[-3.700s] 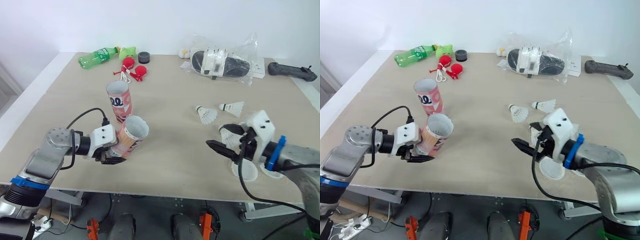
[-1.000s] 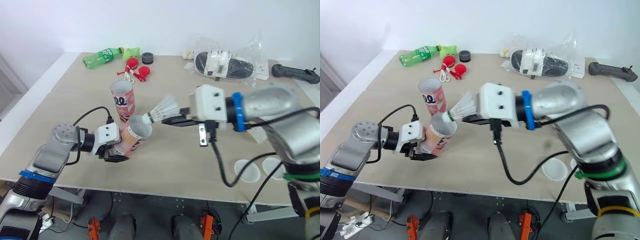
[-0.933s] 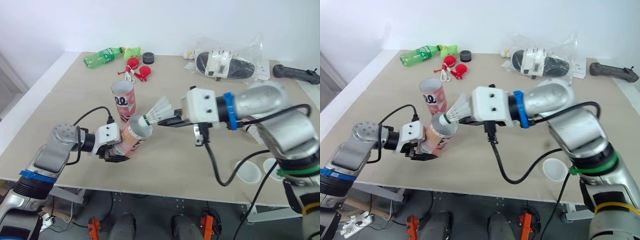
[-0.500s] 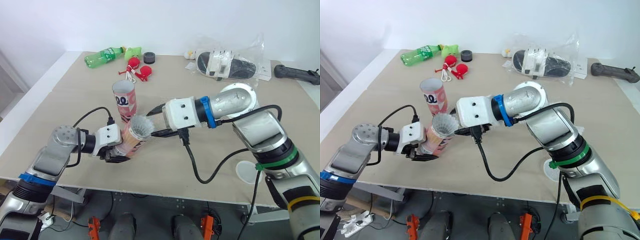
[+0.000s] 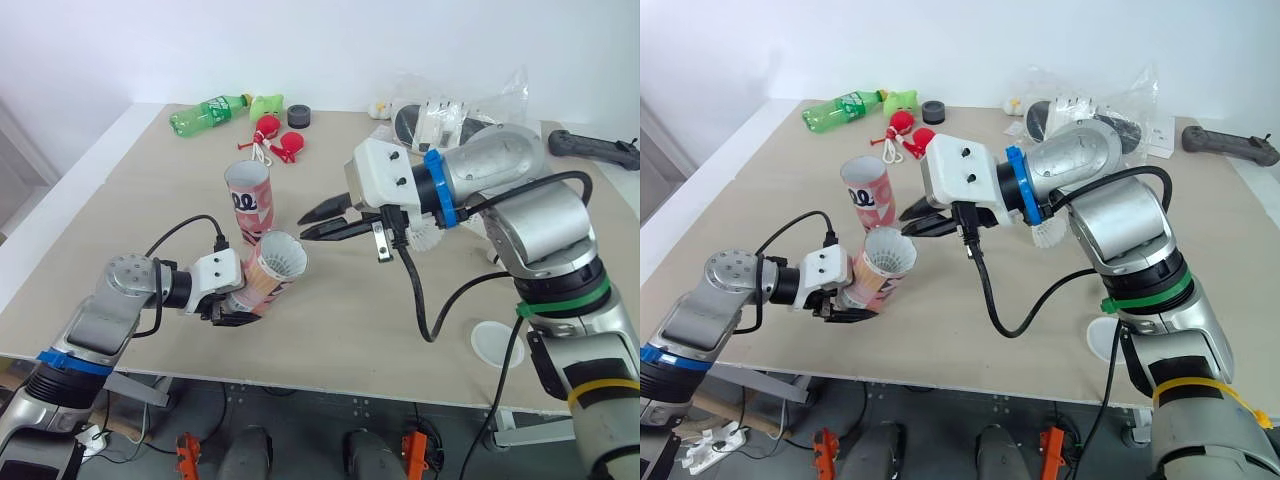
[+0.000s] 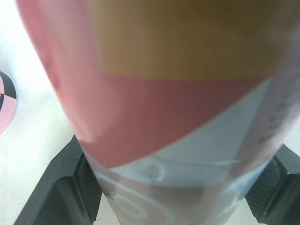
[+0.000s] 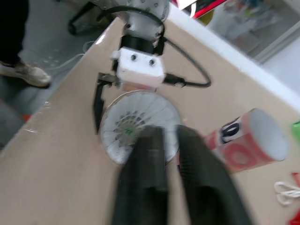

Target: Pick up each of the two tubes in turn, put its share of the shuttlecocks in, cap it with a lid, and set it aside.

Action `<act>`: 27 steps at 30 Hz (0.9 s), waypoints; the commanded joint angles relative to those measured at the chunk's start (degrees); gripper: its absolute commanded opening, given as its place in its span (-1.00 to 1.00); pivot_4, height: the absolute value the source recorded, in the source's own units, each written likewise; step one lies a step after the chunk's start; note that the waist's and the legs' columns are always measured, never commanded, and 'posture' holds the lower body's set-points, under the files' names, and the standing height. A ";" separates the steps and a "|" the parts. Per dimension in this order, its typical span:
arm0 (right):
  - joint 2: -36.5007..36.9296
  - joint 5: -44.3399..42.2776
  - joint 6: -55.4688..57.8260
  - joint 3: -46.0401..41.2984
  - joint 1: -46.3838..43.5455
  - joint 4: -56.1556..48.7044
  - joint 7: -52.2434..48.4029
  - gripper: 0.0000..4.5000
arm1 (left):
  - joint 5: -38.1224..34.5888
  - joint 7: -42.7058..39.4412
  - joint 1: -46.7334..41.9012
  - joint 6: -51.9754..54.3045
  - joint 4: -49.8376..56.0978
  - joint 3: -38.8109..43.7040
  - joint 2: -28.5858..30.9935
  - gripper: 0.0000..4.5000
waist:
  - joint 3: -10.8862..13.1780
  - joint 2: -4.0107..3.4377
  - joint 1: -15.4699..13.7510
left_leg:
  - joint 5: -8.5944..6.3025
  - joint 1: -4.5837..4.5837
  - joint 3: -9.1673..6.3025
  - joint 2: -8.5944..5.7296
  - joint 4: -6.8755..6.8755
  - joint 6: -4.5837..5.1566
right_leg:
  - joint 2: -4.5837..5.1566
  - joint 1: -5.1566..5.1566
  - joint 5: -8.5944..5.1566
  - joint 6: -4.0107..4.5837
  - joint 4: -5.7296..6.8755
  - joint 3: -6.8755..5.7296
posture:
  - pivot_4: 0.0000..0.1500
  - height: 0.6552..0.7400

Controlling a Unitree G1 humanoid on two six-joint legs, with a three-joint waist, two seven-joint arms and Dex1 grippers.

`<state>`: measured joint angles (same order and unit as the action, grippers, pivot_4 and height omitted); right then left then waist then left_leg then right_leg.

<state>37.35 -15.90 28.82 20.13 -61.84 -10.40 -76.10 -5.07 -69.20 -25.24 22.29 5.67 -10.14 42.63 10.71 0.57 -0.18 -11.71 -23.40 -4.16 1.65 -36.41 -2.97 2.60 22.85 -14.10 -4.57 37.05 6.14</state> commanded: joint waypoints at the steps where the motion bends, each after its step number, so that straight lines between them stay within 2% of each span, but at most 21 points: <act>1: -1.56 2.55 -0.18 2.46 -3.18 1.64 -0.55 -0.98 | 0.58 -0.13 1.22 0.64 -0.87 -4.34 -1.44 0.44 | 0.00 -0.01 0.00 | 0.00 0.00 0.00 0.00 0.00 0.00 | 0.00 0.00 0.00 0.00 0.00 0.00 | 1.00 1.00; 10: -11.70 12.20 -3.02 13.18 -9.07 11.72 0.11 -0.98 | 0.74 -0.32 1.13 0.66 -0.60 -4.53 -1.41 0.44 | -0.01 -0.02 -0.06 | 0.07 -0.02 0.00 0.00 0.00 -0.09 | 0.00 0.05 0.02 -0.01 0.03 -0.02 | 1.00 1.00; 15: -14.30 18.20 -7.78 18.73 -9.44 15.08 -1.00 -0.98 | 0.62 0.07 1.99 1.05 0.54 -4.38 -1.30 0.44 | -0.01 -0.01 -0.10 | 0.07 -0.02 -0.01 0.00 0.00 -0.10 | 0.01 0.05 0.01 -0.02 0.03 -0.05 | 1.00 1.00; 27: -20.52 26.07 -15.14 21.71 -7.99 22.52 -0.97 -0.98 | 0.43 1.19 2.40 2.10 1.76 -4.68 -2.08 0.44 | -0.64 -0.11 0.13 | 0.08 0.23 -0.01 0.12 0.03 -0.11 | -0.13 0.04 0.05 0.08 0.09 -0.06 | 1.00 1.00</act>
<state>18.34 8.47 14.40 40.08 -70.21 11.08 -77.28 -4.85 -67.74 -24.19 24.23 6.68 -10.14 42.06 10.07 0.46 -0.05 -11.64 -23.15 -4.16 1.79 -36.39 -3.08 2.45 22.90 -14.04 -4.47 37.14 6.09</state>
